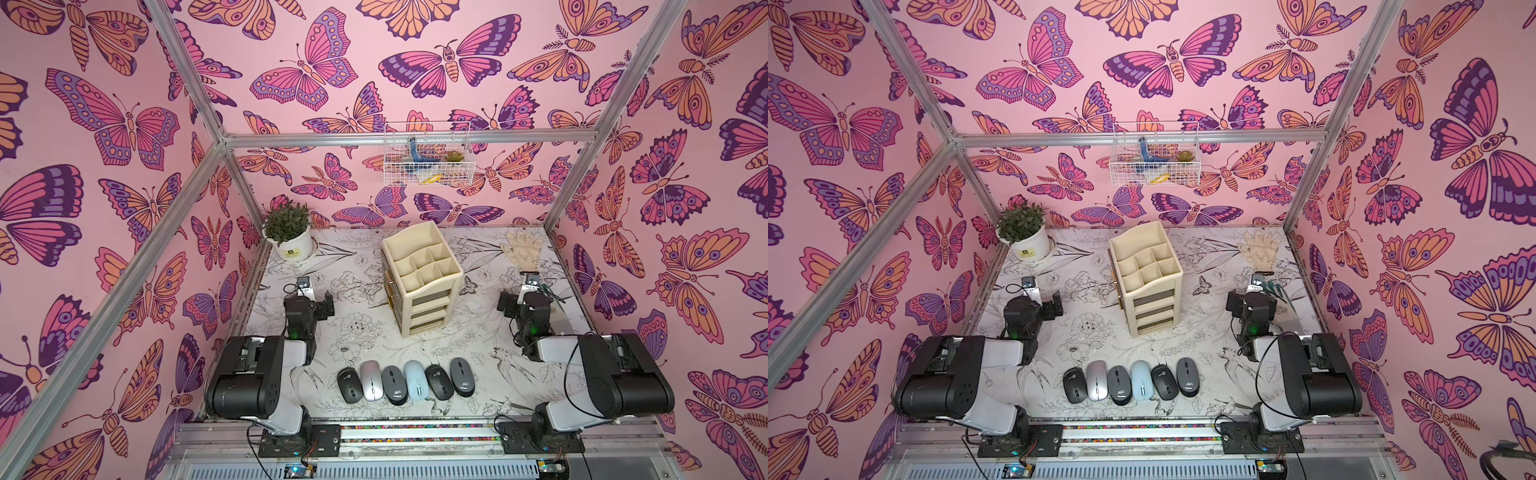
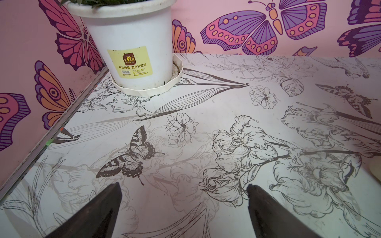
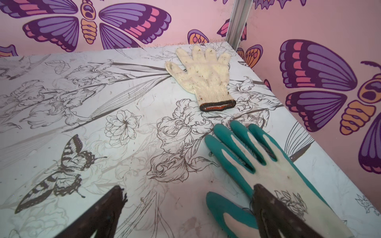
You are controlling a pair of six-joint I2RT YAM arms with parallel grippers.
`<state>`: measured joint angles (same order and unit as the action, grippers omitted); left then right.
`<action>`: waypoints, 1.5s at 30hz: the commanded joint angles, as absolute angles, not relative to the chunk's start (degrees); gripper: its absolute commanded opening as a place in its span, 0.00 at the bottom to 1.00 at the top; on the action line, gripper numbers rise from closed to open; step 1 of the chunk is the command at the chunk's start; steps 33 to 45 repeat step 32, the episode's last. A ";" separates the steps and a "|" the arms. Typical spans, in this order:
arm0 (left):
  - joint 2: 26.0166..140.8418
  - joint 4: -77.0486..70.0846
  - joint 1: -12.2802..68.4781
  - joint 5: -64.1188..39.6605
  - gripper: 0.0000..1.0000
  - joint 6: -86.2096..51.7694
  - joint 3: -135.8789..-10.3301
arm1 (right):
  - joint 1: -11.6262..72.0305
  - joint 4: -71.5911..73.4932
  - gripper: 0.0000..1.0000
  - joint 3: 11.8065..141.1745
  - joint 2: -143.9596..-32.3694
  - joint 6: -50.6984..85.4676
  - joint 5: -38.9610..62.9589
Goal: Take the mice out of the drawer
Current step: Reset both arms
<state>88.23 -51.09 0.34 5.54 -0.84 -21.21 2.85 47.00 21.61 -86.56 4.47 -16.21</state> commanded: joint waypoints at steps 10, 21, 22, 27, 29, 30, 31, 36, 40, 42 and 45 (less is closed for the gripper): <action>88.25 -51.59 0.19 5.01 1.00 -0.35 -21.09 | 2.64 47.91 0.99 22.06 -86.04 4.70 -15.42; 88.24 -51.59 0.18 5.01 1.00 -0.34 -21.09 | 2.64 47.93 0.99 22.06 -86.07 4.74 -15.46; 88.24 -51.59 0.18 5.01 1.00 -0.35 -21.09 | 2.64 47.90 0.99 22.06 -86.08 4.72 -15.42; 88.26 -51.53 0.18 5.01 1.00 -0.35 -21.09 | 2.64 47.35 0.99 22.54 -86.40 4.82 -15.38; 88.31 -51.52 0.18 5.03 1.00 -0.35 -21.09 | 2.55 47.17 0.99 22.58 -86.37 4.90 -15.26; 88.26 -51.58 0.18 5.01 1.00 -0.33 -21.09 | 2.55 47.27 0.99 22.46 -86.30 4.89 -15.27; 88.27 -51.59 0.18 5.01 1.00 -0.32 -21.09 | 2.55 47.37 0.99 22.41 -86.22 4.91 -15.22; 88.25 -51.55 0.18 5.01 1.00 -0.34 -21.09 | 2.57 47.60 0.99 22.26 -86.13 4.77 -15.27; 88.25 -51.55 0.18 5.01 1.00 -0.34 -21.09 | 2.57 47.60 0.99 22.26 -86.13 4.77 -15.27; 88.25 -51.55 0.18 5.01 1.00 -0.34 -21.09 | 2.57 47.60 0.99 22.26 -86.13 4.77 -15.27; 88.25 -51.55 0.18 5.01 1.00 -0.34 -21.09 | 2.57 47.60 0.99 22.26 -86.13 4.77 -15.27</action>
